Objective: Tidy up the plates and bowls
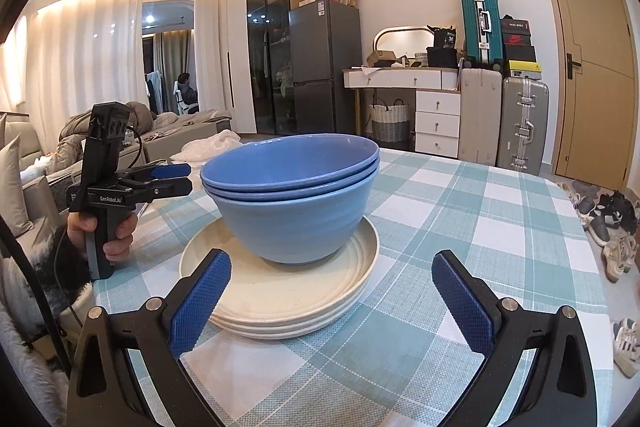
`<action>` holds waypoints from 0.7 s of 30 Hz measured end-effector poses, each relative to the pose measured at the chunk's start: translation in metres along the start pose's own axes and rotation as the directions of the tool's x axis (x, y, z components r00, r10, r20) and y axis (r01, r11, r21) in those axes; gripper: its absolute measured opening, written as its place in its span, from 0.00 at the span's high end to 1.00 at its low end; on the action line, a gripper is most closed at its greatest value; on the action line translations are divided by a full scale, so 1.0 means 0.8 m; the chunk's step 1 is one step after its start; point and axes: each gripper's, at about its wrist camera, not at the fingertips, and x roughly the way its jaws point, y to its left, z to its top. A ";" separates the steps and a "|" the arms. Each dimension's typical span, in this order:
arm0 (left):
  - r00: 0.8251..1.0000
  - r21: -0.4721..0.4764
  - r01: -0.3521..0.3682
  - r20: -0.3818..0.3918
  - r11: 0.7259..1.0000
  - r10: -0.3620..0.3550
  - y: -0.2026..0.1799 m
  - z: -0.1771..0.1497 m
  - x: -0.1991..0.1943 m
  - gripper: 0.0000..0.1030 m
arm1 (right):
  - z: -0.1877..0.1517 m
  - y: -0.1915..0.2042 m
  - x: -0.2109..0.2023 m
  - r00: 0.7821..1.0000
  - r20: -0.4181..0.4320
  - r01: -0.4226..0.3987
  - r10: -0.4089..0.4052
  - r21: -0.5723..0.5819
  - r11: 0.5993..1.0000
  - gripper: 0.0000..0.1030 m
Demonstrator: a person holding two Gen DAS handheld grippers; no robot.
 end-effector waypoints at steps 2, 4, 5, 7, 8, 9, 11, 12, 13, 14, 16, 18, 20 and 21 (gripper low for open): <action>1.000 0.003 -0.004 0.004 1.000 0.004 -0.002 -0.001 -0.002 0.02 | 0.000 -0.001 0.000 1.000 0.003 0.000 0.000 0.004 1.000 0.01; 1.000 0.008 -0.004 0.008 1.000 0.004 -0.003 -0.001 -0.004 0.02 | 0.001 -0.002 0.000 1.000 0.005 -0.001 0.001 0.007 1.000 0.01; 1.000 0.011 -0.005 0.009 1.000 0.004 -0.004 -0.001 -0.004 0.02 | 0.000 -0.002 0.000 1.000 0.006 -0.002 0.002 0.007 1.000 0.01; 1.000 0.017 -0.006 0.009 1.000 0.006 -0.006 -0.001 -0.004 0.02 | 0.000 -0.002 0.000 1.000 0.004 -0.001 0.001 0.007 1.000 0.01; 1.000 0.017 -0.007 0.009 1.000 0.007 -0.006 0.000 -0.004 0.02 | 0.000 -0.003 0.000 1.000 0.003 -0.001 0.001 0.009 1.000 0.01; 1.000 0.017 -0.007 0.009 1.000 0.006 -0.006 -0.001 -0.005 0.02 | 0.001 -0.003 0.000 1.000 0.003 -0.001 0.001 0.009 1.000 0.01; 1.000 0.022 -0.004 0.012 1.000 0.003 -0.007 0.000 -0.006 0.02 | 0.001 -0.003 0.000 1.000 0.003 -0.002 0.001 0.011 1.000 0.01; 1.000 0.023 -0.003 0.013 1.000 0.003 -0.007 0.000 -0.006 0.02 | 0.001 -0.003 0.000 1.000 0.004 -0.001 0.001 0.008 1.000 0.01; 1.000 0.022 -0.003 0.013 1.000 0.003 -0.006 0.000 -0.006 0.02 | 0.001 -0.003 0.000 1.000 0.004 -0.002 0.002 0.008 1.000 0.01; 1.000 0.021 -0.004 0.012 1.000 0.003 -0.007 0.000 -0.006 0.02 | 0.001 -0.003 0.000 1.000 0.003 -0.002 0.002 0.007 1.000 0.01; 1.000 0.020 -0.004 0.013 1.000 0.004 -0.007 0.000 -0.006 0.02 | 0.001 -0.003 0.000 1.000 0.003 -0.003 0.003 0.007 1.000 0.01; 1.000 0.023 -0.004 0.013 1.000 0.003 -0.007 0.000 -0.006 0.02 | 0.001 -0.002 0.001 1.000 0.000 -0.005 0.005 0.002 1.000 0.01; 1.000 0.023 -0.004 0.013 1.000 0.003 -0.007 0.000 -0.006 0.02 | 0.001 -0.002 0.002 1.000 -0.002 -0.005 0.005 -0.001 1.000 0.01; 1.000 0.023 -0.004 0.011 1.000 0.003 -0.007 0.000 -0.005 0.02 | 0.000 -0.002 0.002 1.000 -0.003 -0.006 0.006 -0.002 1.000 0.01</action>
